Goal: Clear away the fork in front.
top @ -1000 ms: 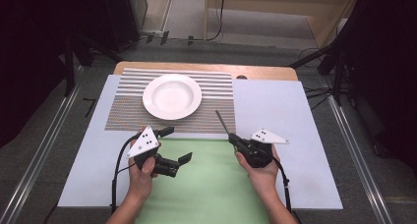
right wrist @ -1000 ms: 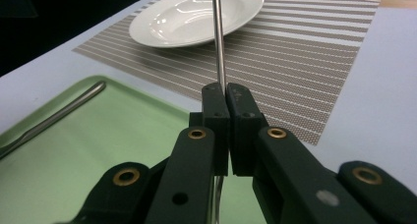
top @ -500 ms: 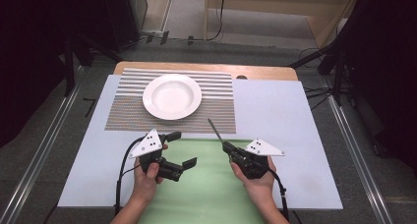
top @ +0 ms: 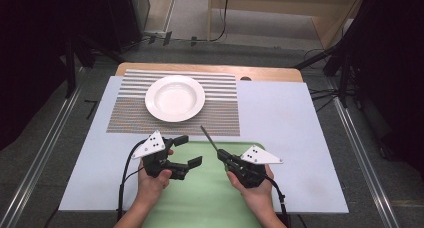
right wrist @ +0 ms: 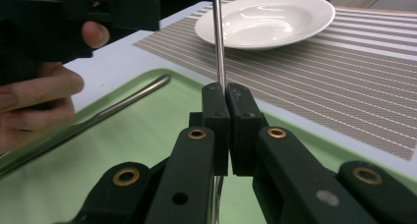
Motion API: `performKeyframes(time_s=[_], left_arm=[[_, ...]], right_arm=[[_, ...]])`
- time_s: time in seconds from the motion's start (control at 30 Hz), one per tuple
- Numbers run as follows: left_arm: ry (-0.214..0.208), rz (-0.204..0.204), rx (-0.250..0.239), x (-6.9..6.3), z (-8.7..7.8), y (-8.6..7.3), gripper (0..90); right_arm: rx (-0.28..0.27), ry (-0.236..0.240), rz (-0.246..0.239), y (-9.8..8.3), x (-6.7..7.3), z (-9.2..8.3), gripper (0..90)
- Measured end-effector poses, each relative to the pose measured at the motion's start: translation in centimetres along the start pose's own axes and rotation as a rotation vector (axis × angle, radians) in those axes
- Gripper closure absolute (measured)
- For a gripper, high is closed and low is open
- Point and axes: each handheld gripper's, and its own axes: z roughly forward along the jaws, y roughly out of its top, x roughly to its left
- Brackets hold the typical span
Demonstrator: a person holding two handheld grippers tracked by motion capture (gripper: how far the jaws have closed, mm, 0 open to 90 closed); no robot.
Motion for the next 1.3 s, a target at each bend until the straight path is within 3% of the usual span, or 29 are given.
performKeyframes(time_s=[0.3,0.8,1.3], left_arm=[[0.026,-0.064,0.015,0.0,0.6,-0.2,30.7],[0.031,-0.087,0.011,-0.2,0.7,-0.2,50.4],[-0.026,-0.158,-0.002,0.4,0.6,-0.3,62.9]], right_arm=[[-0.002,0.033,-0.013,0.0,1.1,0.3,86.6],[-0.005,0.087,-0.025,-0.2,2.5,0.8,86.6],[-0.011,0.1,-0.027,-0.2,2.8,0.9,86.6]])
